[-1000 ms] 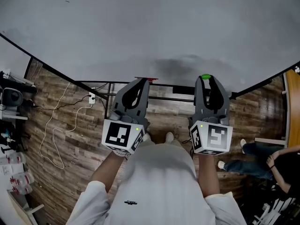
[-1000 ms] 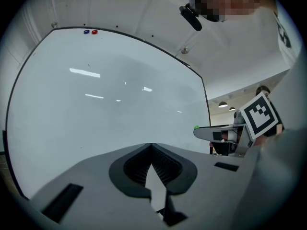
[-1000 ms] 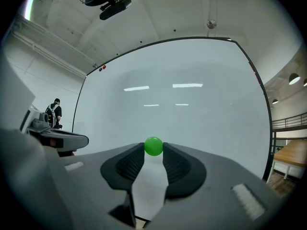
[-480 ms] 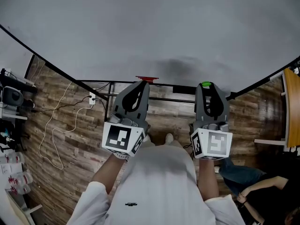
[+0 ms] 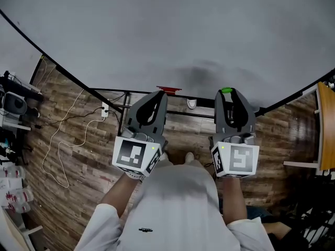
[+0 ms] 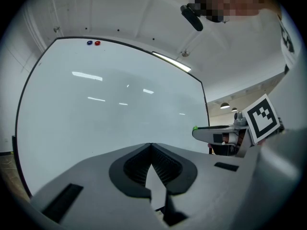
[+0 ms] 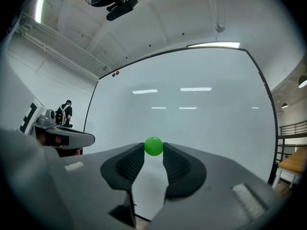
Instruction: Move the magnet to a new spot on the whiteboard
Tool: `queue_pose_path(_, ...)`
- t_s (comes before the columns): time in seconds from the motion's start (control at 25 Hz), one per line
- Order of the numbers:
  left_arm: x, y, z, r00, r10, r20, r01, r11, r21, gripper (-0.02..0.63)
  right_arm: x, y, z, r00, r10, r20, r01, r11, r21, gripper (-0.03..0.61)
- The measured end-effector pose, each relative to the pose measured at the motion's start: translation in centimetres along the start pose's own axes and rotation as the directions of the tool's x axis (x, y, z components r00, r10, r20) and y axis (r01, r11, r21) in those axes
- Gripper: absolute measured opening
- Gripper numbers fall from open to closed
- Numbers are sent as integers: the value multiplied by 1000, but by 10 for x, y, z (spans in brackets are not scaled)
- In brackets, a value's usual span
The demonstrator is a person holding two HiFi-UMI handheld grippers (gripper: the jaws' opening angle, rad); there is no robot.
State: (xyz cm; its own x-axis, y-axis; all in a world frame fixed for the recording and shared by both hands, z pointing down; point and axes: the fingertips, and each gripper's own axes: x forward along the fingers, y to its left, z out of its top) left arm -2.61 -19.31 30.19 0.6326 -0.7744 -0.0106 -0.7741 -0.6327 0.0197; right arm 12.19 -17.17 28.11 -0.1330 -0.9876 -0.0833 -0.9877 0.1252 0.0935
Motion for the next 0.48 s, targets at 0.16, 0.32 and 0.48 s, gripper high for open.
queue_pose_path(0.16, -5, 9, 9, 1000, 22, 9, -22, 1000, 4, 6, 10, 9, 0, 1000, 15, -1, -15, 1000, 22, 130)
queue_pose_path(0.32, -9, 22, 16, 999, 43, 20, -43, 999, 12, 6, 26, 25, 15, 999, 34, 11, -35, 999, 20, 130)
queue_pose_path(0.48, -12, 36, 20, 998, 64, 24, -64, 998, 7, 6, 43, 43, 27, 998, 64, 24, -65, 997, 29, 130)
